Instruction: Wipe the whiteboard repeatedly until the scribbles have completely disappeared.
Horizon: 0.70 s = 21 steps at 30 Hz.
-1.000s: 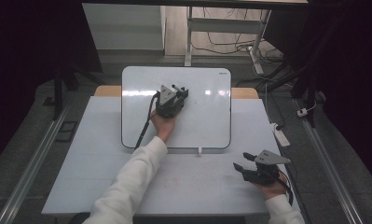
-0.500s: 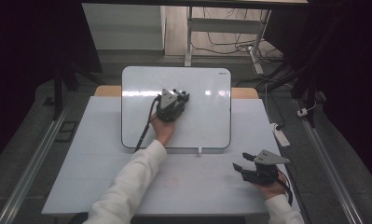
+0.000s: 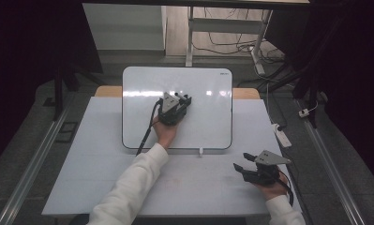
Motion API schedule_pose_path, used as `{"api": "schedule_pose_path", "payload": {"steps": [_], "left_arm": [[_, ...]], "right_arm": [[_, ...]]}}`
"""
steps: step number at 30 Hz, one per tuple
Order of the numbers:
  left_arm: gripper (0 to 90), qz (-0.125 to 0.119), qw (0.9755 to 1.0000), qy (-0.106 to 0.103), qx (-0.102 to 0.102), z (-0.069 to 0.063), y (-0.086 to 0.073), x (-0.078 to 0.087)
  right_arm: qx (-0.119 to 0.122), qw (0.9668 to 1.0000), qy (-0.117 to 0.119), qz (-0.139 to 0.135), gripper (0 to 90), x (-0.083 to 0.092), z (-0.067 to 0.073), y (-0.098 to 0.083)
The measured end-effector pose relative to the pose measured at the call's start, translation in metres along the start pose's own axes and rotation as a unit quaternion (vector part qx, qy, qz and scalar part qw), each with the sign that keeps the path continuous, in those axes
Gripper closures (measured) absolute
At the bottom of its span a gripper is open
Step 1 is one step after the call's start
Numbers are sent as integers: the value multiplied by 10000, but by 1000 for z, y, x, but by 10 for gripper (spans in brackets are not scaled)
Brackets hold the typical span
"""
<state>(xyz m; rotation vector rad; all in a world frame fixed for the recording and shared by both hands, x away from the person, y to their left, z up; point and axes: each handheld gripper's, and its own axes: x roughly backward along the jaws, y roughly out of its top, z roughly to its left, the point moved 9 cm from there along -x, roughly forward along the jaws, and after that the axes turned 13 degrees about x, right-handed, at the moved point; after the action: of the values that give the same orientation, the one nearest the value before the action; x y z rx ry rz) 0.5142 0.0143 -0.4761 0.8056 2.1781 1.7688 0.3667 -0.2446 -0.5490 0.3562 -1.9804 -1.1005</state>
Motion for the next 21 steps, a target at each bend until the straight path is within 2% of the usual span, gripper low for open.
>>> {"api": "schedule_pose_path", "payload": {"steps": [1, 5, 7, 9, 10, 11, 12, 13, 14, 16, 17, 18, 19, 20, 21], "left_arm": [[788, 0, 10000, 0, 0, 0, 0, 0], [787, 23, 9999, 165, 7, 20, 3, 15], [787, 46, 9998, 171, -3, 20, 2, 17], [787, 143, 9998, 133, -4, 18, -1, 20], [787, 226, 9997, 72, 15, 17, -4, 21], [788, 415, 9991, -65, 48, 15, -10, 26], [788, 415, 9991, -65, 48, 15, -10, 26], [788, 617, 9978, -238, 65, 12, -17, 34], [788, 617, 9978, -238, 65, 12, -17, 34], [787, 859, 9952, -458, 120, 8, -23, 46], [787, 1068, 9921, -636, 148, 5, -28, 60], [787, 1068, 9921, -636, 148, 5, -28, 60], [787, 1257, 9884, -825, 218, 1, -33, 76], [787, 1257, 9884, -825, 218, 1, -33, 76], [787, 1372, 9858, -935, 250, -2, -36, 84]], "right_arm": [[0, 10000, 0, 0, 396, 0, 0, 0], [21, 10000, 2, -21, 396, 0, 1, 1], [21, 10000, 11, -20, 396, 0, 2, 2], [40, 10000, 10, -31, 396, 0, 2, 3], [38, 10000, 2, -49, 395, 0, 2, 4], [36, 10000, 2, -43, 395, 1, 3, 5], [39, 10000, -13, -76, 395, 1, 2, 6], [32, 10000, -23, -76, 395, 2, 3, 6], [48, 9999, -26, -104, 395, 2, 2, 7], [46, 9999, -37, -112, 395, 2, 3, 8], [55, 9999, -30, -134, 396, 2, 3, 9], [46, 9999, -18, -156, 396, 2, 4, 10], [43, 9998, -10, -192, 396, 1, 5, 11], [41, 9998, -6, -195, 396, 1, 6, 13], [40, 9997, -5, -237, 396, 1, 7, 15]]}}
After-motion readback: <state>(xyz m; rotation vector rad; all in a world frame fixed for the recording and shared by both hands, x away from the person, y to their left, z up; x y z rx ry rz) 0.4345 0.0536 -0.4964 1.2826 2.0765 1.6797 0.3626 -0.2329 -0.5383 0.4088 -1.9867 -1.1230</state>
